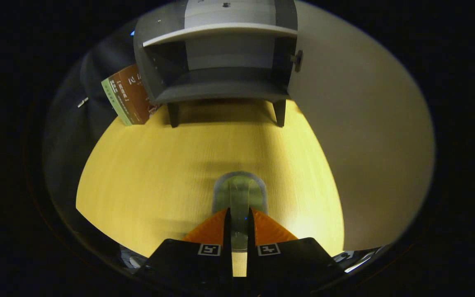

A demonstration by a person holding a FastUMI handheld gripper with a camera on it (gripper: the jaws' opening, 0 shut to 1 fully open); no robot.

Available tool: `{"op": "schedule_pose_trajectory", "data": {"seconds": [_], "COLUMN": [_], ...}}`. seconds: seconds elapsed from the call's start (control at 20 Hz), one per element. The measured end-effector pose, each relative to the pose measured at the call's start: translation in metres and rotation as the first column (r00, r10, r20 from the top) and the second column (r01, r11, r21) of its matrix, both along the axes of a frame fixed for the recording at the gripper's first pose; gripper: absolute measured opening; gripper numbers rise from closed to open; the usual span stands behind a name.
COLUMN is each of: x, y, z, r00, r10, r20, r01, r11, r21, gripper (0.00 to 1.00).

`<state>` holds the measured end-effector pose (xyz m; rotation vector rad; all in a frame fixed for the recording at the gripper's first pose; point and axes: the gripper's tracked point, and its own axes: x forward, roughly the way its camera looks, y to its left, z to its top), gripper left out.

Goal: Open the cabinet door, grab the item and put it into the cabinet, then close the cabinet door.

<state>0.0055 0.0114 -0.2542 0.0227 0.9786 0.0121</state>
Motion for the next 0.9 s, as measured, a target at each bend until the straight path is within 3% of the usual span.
{"op": "schedule_pose_trajectory", "data": {"seconds": [0.5, 0.9], "x": [0.077, 0.176], "y": [0.029, 0.031], "z": [0.184, 0.244], "r00": [0.989, 0.985], "r10": [0.016, -0.045], "r20": [0.144, 0.169], "r01": [-0.026, 0.032], "r11": [0.998, 0.997], "r21": [0.066, 0.075], "gripper": [0.17, 0.17]}}
